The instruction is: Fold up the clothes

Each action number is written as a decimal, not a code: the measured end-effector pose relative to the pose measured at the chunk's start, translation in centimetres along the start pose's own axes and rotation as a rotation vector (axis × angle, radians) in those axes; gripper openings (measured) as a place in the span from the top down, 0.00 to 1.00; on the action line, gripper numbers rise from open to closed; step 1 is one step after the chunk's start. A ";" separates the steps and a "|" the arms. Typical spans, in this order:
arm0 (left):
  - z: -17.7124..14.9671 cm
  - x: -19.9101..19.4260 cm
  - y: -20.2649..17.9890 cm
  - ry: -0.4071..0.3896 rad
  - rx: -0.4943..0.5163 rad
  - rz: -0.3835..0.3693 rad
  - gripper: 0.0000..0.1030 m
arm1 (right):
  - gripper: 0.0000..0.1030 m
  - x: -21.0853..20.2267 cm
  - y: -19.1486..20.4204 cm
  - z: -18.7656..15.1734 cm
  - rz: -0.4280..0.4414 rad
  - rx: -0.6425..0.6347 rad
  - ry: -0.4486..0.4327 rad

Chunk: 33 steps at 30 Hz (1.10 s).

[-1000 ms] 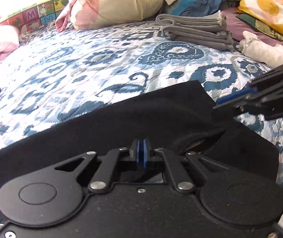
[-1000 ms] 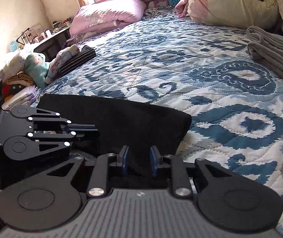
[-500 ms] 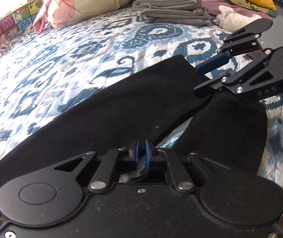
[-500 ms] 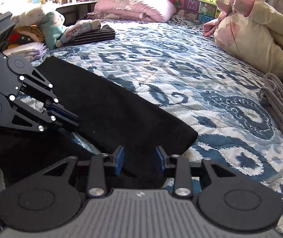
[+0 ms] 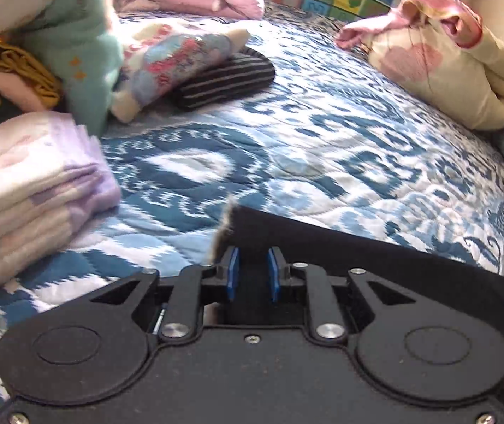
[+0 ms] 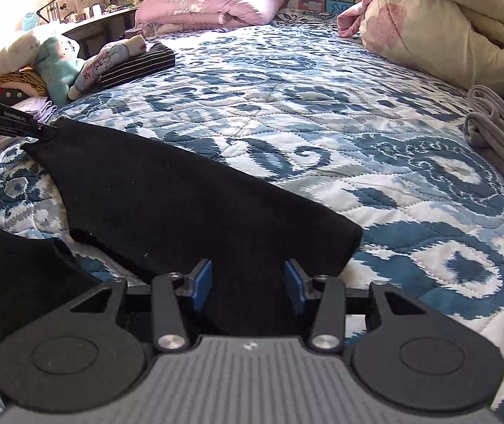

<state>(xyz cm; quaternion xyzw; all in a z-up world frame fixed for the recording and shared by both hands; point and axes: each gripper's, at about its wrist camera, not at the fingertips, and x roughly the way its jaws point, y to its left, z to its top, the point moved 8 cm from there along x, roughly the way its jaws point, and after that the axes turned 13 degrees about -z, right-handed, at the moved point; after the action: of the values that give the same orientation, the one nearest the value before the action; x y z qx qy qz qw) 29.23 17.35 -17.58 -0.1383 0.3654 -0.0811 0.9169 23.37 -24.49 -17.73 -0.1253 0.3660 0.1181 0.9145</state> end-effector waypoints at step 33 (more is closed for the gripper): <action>-22.8 -13.6 -8.7 0.263 1.291 0.190 0.63 | 0.56 -7.6 7.0 -11.1 -0.094 -0.959 -0.073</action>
<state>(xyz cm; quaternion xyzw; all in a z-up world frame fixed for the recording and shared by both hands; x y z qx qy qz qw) 3.27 8.08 -21.87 0.4825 0.3631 -0.2186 0.7665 8.77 -22.37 -21.18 -0.5450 0.2319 0.2365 0.7703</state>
